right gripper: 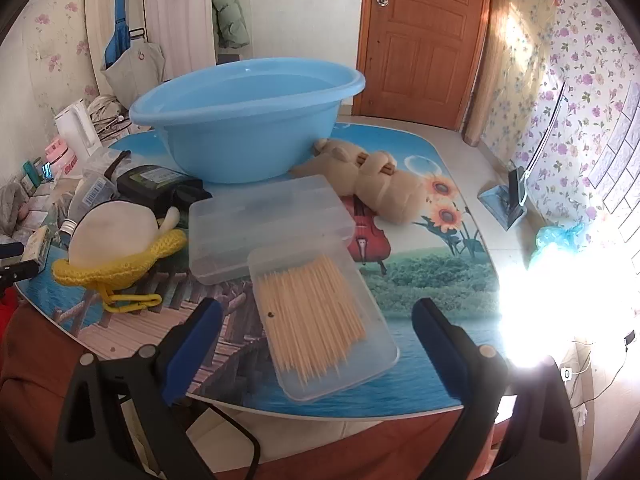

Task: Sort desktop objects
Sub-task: 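Close the left gripper on the 'Face' tissue pack while the right gripper grasps the toothpick box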

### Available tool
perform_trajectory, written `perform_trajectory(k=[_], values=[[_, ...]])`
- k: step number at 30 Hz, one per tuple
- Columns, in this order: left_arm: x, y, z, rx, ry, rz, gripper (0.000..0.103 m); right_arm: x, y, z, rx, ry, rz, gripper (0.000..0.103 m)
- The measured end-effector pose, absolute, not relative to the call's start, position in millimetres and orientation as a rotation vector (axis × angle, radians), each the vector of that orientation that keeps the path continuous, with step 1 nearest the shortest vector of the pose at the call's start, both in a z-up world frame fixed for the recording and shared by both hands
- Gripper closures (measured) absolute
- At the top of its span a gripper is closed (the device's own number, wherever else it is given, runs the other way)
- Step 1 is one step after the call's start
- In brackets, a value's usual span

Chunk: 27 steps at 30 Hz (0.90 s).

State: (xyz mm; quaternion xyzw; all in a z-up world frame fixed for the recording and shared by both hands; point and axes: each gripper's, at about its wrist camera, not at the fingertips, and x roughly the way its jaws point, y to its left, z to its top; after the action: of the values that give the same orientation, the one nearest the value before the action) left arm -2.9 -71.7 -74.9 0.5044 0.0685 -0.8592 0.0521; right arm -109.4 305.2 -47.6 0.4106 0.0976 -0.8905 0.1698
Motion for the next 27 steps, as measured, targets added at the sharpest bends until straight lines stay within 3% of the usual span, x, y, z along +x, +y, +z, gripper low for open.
perform_trajectory(k=[5,8,9,15,20,27], values=[[-4.5,-72.4,-74.4,1.507,0.242,-2.643,0.001,-113.0,310.0,-50.3,1.195,0.239,-2.533,0.005],[-6.5,-63.4,-70.5,1.488,0.210,-2.693,0.024,-115.1,310.7,-50.8,1.200,0.233,-2.532,0.011],[-7.6,-59.1,-70.4,1.489,0.185,-2.695,0.027,-116.0,310.2,-51.4,1.206,0.234,-2.525,0.014],[-17.5,-43.0,-69.2,1.502,0.150,-2.738,0.027,-117.9,308.4,-57.5,1.222,0.241,-2.496,0.018],[-20.6,-38.4,-67.9,1.499,0.158,-2.752,0.027,-113.8,306.3,-59.1,1.229,0.255,-2.472,0.031],[-16.4,-36.1,-64.9,1.510,0.136,-2.732,0.027,-101.4,290.4,-58.6,1.230,0.308,-2.424,0.032]])
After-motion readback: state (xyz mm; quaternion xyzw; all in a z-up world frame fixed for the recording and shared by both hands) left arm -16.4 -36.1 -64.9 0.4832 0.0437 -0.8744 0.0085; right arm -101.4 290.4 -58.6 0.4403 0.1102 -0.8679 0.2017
